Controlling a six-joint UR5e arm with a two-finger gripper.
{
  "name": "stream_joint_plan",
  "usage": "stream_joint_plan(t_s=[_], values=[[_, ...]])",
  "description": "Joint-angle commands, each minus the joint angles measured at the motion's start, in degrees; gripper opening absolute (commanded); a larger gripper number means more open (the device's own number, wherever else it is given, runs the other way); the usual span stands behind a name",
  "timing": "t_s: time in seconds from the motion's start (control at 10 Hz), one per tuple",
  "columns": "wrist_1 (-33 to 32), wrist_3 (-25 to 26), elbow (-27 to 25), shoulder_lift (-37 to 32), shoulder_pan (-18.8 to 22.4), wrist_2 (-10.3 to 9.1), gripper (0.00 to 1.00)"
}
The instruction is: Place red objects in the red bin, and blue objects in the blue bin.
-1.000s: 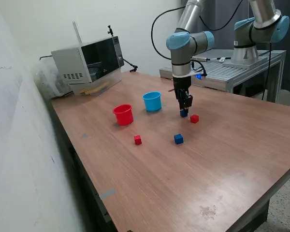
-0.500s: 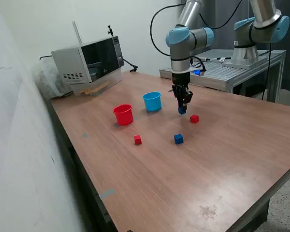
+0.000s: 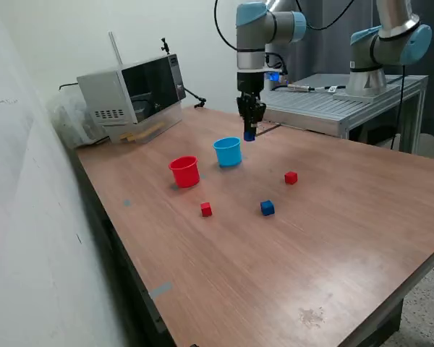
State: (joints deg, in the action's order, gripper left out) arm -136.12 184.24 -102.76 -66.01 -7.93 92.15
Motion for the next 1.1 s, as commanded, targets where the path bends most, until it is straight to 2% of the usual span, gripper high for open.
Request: stream_joint_plan(t_s=[0.0, 0.2, 1.0], values=[[0.59, -0.55, 1.50, 0.18, -5.94, 0.04, 0.00], [0.77, -0.63, 2.38, 1.84, -7.97, 0.04, 0.00], [0.77, -0.72, 3.97, 6.25, -11.85, 0.39, 0.00]])
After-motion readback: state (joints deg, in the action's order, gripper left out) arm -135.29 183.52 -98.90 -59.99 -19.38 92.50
